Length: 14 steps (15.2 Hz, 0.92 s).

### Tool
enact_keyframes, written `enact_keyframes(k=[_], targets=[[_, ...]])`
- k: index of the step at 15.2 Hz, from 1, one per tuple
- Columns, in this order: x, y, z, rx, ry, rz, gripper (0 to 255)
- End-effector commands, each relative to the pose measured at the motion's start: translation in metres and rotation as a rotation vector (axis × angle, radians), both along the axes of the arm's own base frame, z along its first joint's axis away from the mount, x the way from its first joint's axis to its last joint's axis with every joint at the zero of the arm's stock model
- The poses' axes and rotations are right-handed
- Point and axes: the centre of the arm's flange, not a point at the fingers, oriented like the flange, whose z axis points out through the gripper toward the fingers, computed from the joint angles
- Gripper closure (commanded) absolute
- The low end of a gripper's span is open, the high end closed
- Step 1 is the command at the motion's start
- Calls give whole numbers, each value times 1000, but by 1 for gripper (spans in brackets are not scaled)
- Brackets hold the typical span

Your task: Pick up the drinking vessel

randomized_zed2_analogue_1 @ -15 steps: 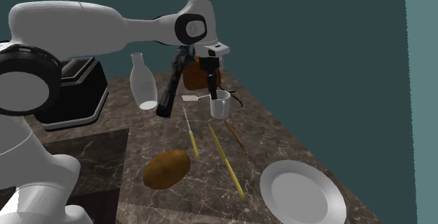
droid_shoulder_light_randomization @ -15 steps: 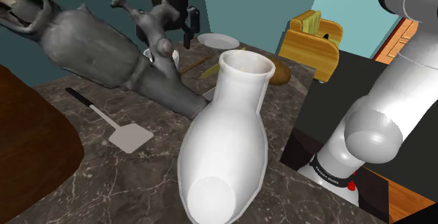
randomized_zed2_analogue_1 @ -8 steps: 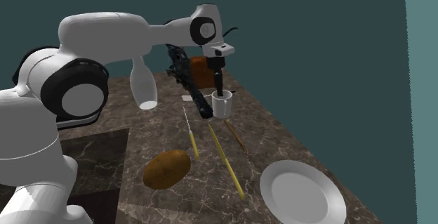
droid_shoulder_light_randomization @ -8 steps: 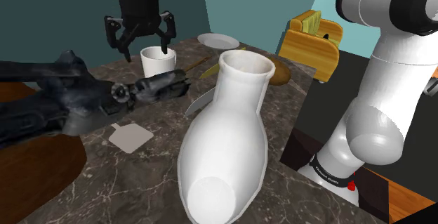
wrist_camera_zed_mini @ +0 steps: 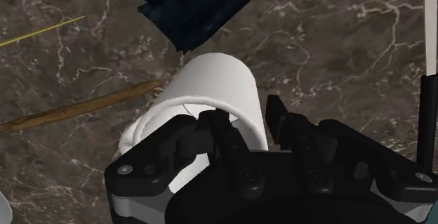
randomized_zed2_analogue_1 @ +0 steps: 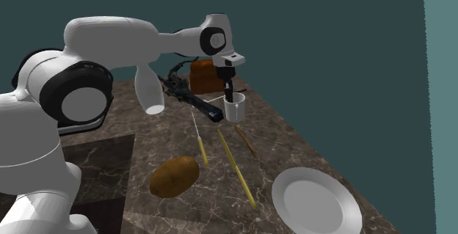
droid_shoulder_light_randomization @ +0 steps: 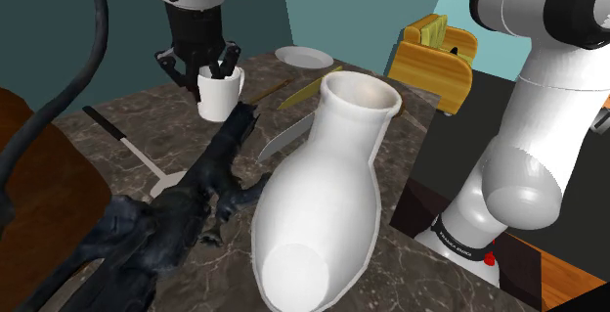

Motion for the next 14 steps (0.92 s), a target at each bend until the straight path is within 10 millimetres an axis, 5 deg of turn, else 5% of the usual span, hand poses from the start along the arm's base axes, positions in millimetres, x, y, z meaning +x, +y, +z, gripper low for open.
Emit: enact_keyframes(k=[1, 8, 14], targets=[[0, 0, -2, -1, 2, 0, 255], [1, 1, -1, -1, 2, 0, 255], [1, 1, 31, -1, 2, 0, 255]])
